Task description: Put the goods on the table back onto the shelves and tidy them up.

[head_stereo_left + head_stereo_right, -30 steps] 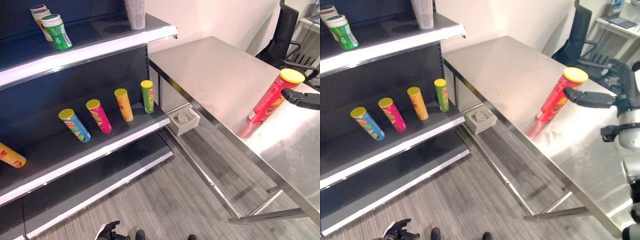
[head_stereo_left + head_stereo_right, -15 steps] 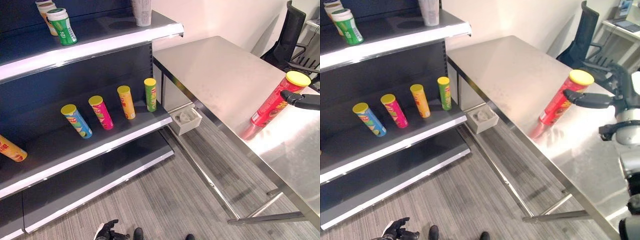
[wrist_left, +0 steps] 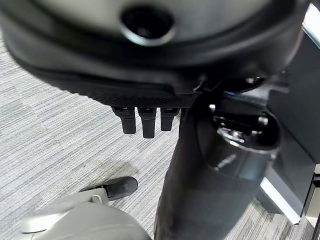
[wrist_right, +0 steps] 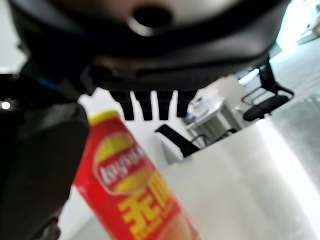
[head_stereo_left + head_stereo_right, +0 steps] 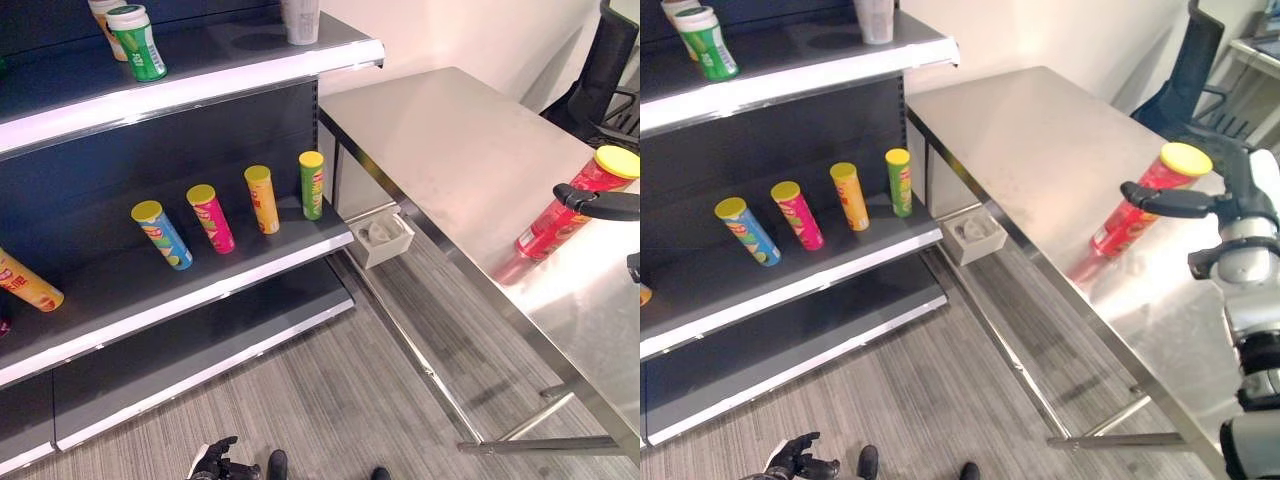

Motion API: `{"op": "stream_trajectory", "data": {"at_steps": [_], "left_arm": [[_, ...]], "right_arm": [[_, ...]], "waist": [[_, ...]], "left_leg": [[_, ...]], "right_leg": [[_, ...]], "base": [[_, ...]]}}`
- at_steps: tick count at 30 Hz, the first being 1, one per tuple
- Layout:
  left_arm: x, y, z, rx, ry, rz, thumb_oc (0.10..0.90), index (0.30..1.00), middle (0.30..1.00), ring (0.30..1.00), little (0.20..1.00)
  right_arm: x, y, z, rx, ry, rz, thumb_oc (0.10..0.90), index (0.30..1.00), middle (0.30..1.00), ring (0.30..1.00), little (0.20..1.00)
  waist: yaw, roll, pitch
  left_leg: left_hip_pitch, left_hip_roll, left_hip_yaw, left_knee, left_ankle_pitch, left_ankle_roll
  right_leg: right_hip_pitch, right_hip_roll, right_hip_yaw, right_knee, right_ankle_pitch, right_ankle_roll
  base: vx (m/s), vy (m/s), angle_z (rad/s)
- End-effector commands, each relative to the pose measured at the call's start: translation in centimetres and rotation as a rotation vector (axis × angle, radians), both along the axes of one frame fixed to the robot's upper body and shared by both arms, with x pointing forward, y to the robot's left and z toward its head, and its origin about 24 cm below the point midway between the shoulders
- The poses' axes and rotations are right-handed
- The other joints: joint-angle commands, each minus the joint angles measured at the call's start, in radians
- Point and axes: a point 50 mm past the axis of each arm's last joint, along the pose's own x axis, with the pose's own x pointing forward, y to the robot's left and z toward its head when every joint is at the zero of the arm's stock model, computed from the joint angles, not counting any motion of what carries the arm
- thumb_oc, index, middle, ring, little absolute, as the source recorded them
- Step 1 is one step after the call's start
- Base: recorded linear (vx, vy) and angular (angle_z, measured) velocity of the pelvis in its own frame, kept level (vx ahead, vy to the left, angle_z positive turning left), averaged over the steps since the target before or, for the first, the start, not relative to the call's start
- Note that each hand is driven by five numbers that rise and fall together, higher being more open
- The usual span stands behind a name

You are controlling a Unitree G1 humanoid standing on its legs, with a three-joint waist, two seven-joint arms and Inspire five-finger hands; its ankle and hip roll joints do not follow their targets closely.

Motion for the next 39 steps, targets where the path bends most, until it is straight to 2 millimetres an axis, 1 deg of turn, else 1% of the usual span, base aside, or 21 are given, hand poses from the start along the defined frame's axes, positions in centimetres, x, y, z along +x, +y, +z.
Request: {"op": "stream_trajectory", "data": {"at_steps": [1, 2, 3, 4, 11, 20, 21, 22, 24, 26, 27, 28, 31, 32, 33, 34, 35, 36, 37, 38, 39], "left_arm": [[-1.6, 2.3, 0.1, 0.079, 0.06, -0.017, 0.8, 0.9, 0.9, 0.9, 0.9], [-1.6, 2.3, 0.1, 0.078, 0.06, -0.016, 0.8, 0.9, 0.9, 0.9, 0.9], [-1.6, 2.3, 0.1, 0.076, 0.059, -0.019, 0.8, 0.9, 0.9, 0.9, 0.9], [-1.7, 2.2, 0.1, 0.074, 0.06, -0.017, 0.8, 0.9, 0.9, 0.9, 0.9], [-1.8, 2.2, 0.0, 0.072, 0.061, -0.008, 0.8, 0.9, 0.9, 0.9, 0.9], [-1.5, 2.4, 0.2, 0.081, 0.051, -0.001, 0.8, 0.9, 0.9, 0.9, 0.9], [-1.3, 2.5, 0.3, 0.083, 0.044, 0.003, 0.8, 0.9, 0.9, 0.9, 0.9], [-1.3, 2.5, 0.3, 0.085, 0.045, 0.0, 0.8, 0.9, 0.9, 0.9, 0.9], [-1.2, 2.8, 0.4, 0.091, 0.038, 0.012, 0.8, 0.9, 0.9, 0.9, 0.9], [-1.0, 2.9, 0.5, 0.093, 0.025, 0.022, 0.8, 0.9, 0.9, 0.9, 0.9], [-1.0, 3.0, 0.6, 0.097, 0.023, 0.023, 0.8, 0.9, 0.9, 0.9, 0.9], [-1.0, 3.1, 0.6, 0.1, 0.024, 0.021, 0.8, 0.9, 0.9, 0.9, 0.9], [-1.0, 3.2, 0.7, 0.104, 0.017, 0.026, 0.8, 0.9, 0.9, 0.9, 0.9], [-1.1, 3.2, 0.7, 0.106, 0.018, 0.025, 0.8, 0.9, 0.9, 0.9, 0.9], [-1.1, 3.3, 0.7, 0.109, 0.019, 0.023, 0.8, 0.9, 0.9, 0.9, 0.9], [-1.2, 3.4, 0.7, 0.113, 0.022, 0.025, 0.8, 0.9, 0.9, 0.9, 0.9], [-1.4, 3.4, 0.7, 0.113, 0.027, 0.031, 0.8, 0.9, 0.9, 0.9, 0.9], [-1.4, 3.4, 0.7, 0.115, 0.027, 0.031, 0.8, 0.9, 0.9, 0.9, 0.9], [-1.3, 3.4, 0.7, 0.117, 0.026, 0.031, 0.8, 0.9, 0.9, 0.9, 0.9], [-1.0, 3.4, 0.8, 0.119, 0.016, 0.034, 0.8, 0.9, 0.9, 0.9, 0.9], [-0.7, 3.3, 0.8, 0.121, 0.009, 0.037, 0.8, 0.9, 0.9, 0.9, 0.9]], "right_arm": [[1.4, 1.9, 6.7, -0.048, -0.26, 0.047, 0.8, 0.9, 0.9, 0.9, 0.9], [1.4, 1.9, 6.6, -0.043, -0.257, 0.046, 0.618, 0.627, 0.627, 0.627, 0.627], [1.5, 1.9, 6.5, -0.034, -0.26, 0.043, 0.42, 0.331, 0.331, 0.331, 0.331], [1.6, 2.0, 6.6, -0.027, -0.269, 0.045, 0.4, 0.3, 0.3, 0.3, 0.3], [1.7, 2.4, 7.0, -0.023, -0.318, 0.053, 0.4, 0.3, 0.3, 0.3, 0.3], [1.0, 3.2, 7.7, -0.06, -0.391, 0.083, 0.4, 0.3, 0.3, 0.3, 0.3], [0.8, 3.9, 8.0, -0.074, -0.416, 0.114, 0.4, 0.3, 0.3, 0.3, 0.3], [0.7, 3.8, 7.8, -0.072, -0.416, 0.112, 0.4, 0.3, 0.3, 0.3, 0.3], [0.2, 4.8, 8.2, -0.09, -0.46, 0.163, 0.4, 0.3, 0.3, 0.3, 0.3], [-0.8, 6.7, 8.6, -0.12, -0.546, 0.254, 0.4, 0.3, 0.3, 0.3, 0.3], [-1.2, 7.2, 8.6, -0.116, -0.581, 0.277, 0.4, 0.3, 0.3, 0.3, 0.3], [-1.3, 7.2, 8.5, -0.115, -0.58, 0.274, 0.4, 0.3, 0.3, 0.3, 0.3], [-3.0, 9.6, 8.8, -0.13, -0.721, 0.364, 0.4, 0.3, 0.3, 0.3, 0.3], [-3.6, 10.8, 8.9, -0.126, -0.79, 0.41, 0.4, 0.3, 0.3, 0.3, 0.3], [-3.8, 10.8, 8.8, -0.125, -0.789, 0.407, 0.4, 0.3, 0.3, 0.3, 0.3], [-4.1, 11.7, 8.8, -0.119, -0.826, 0.441, 0.4, 0.3, 0.3, 0.3, 0.3], [-4.7, 13.2, 8.7, -0.099, -0.883, 0.502, 0.4, 0.3, 0.3, 0.3, 0.3], [-4.7, 13.2, 8.7, -0.098, -0.883, 0.501, 0.4, 0.3, 0.3, 0.3, 0.3], [-4.9, 14.0, 8.7, -0.087, -0.911, 0.53, 0.4, 0.3, 0.3, 0.3, 0.3], [-5.2, 15.5, 8.6, -0.05, -0.952, 0.597, 0.4, 0.3, 0.3, 0.3, 0.3], [-5.5, 16.5, 8.4, -0.033, -0.97, 0.641, 0.4, 0.3, 0.3, 0.3, 0.3]], "waist": [[0.035, -0.086, -0.019], [0.036, -0.085, -0.018], [0.038, -0.084, -0.017], [0.038, -0.084, -0.016], [0.039, -0.081, -0.017], [0.034, -0.082, -0.027], [0.031, -0.082, -0.03], [0.034, -0.084, -0.03], [0.031, -0.081, -0.033], [0.031, -0.074, -0.038], [0.033, -0.071, -0.039], [0.035, -0.073, -0.039], [0.043, -0.059, -0.041], [0.051, -0.05, -0.041], [0.051, -0.052, -0.041], [0.056, -0.048, -0.04], [0.066, -0.038, -0.036], [0.064, -0.039, -0.036], [0.069, -0.034, -0.031], [0.08, -0.025, -0.014], [0.087, -0.021, 0.001]], "left_leg": [[0.065, 0.017, 0.02, 0.004, -0.124, -0.027], [0.065, 0.016, 0.018, 0.004, -0.123, -0.027], [0.062, 0.016, 0.016, 0.004, -0.122, -0.027], [0.062, 0.016, 0.015, 0.004, -0.122, -0.026], [0.067, 0.015, 0.012, 0.004, -0.125, -0.025], [0.078, 0.022, 0.012, 0.004, -0.13, -0.027], [0.081, 0.025, 0.013, 0.004, -0.13, -0.029], [0.081, 0.025, 0.012, 0.004, -0.13, -0.03], [0.085, 0.03, 0.012, 0.004, -0.129, -0.033], [0.09, 0.036, 0.008, 0.004, -0.125, -0.037], [0.091, 0.039, 0.005, 0.004, -0.122, -0.039], [0.092, 0.04, 0.005, 0.004, -0.122, -0.039], [0.092, 0.05, -0.007, 0.004, -0.111, -0.045], [0.09, 0.056, -0.016, 0.005, -0.103, -0.049], [0.09, 0.057, -0.018, 0.005, -0.103, -0.049], [0.087, 0.061, -0.025, 0.006, -0.096, -0.052], [0.076, 0.067, -0.037, 0.006, -0.082, -0.057], [0.075, 0.067, -0.04, 0.006, -0.081, -0.058], [0.061, 0.069, -0.05, 0.005, -0.066, -0.063], [0.016, 0.066, -0.075, 0.005, -0.026, -0.074], [-0.028, 0.054, -0.094, 0.006, -0.004, -0.078]], "right_leg": [[-0.029, -0.01, 0.098, 0.017, -0.04, 0.018], [-0.029, -0.009, 0.098, 0.017, -0.04, 0.018], [-0.029, -0.009, 0.098, 0.017, -0.041, 0.017], [-0.03, -0.008, 0.099, 0.017, -0.041, 0.017], [-0.026, -0.004, 0.098, 0.017, -0.045, 0.016], [-0.014, 0.001, 0.099, 0.017, -0.054, 0.012], [-0.012, 0.003, 0.099, 0.017, -0.056, 0.011], [-0.012, 0.004, 0.099, 0.017, -0.056, 0.011], [-0.007, 0.007, 0.098, 0.017, -0.06, 0.008], [0.0, 0.012, 0.097, 0.019, -0.069, 0.003], [0.003, 0.015, 0.095, 0.02, -0.073, 0.001], [0.004, 0.015, 0.094, 0.02, -0.073, 0.0], [0.013, 0.026, 0.087, 0.021, -0.087, -0.009], [0.018, 0.033, 0.083, 0.02, -0.095, -0.015], [0.02, 0.034, 0.081, 0.02, -0.095, -0.016], [0.023, 0.041, 0.08, 0.019, -0.1, -0.02], [0.023, 0.049, 0.074, 0.018, -0.106, -0.026], [0.023, 0.05, 0.072, 0.018, -0.106, -0.027], [0.021, 0.055, 0.065, 0.017, -0.112, -0.031], [0.011, 0.058, 0.041, 0.017, -0.117, -0.035], [0.001, 0.051, 0.013, 0.017, -0.115, -0.035]], "base": [[0.01, -0.006, 0.09], [0.01, -0.012, 0.05], [0.01, -0.01, 0.05], [0.0, 0.0, 0.0], [0.0, 0.0, 0.0], [0.0, -0.005, 0.0], [0.0, 0.0, 0.0], [-0.02, -0.049, 0.0], [-0.02, -0.063, 0.0], [-0.03, -0.099, 0.05], [-0.02, -0.057, 0.09], [-0.02, -0.056, 0.06], [-0.03, -0.098, 0.08], [-0.03, -0.092, 0.25], [-0.04, -0.099, 0.24], [-0.07, -0.094, 0.17], [-0.07, -0.094, 0.16], [-0.1, -0.08, 0.27], [-0.19, -0.064, 0.4], [-0.3, -0.067, 0.71], [-0.32, -0.031, 0.9]]}}
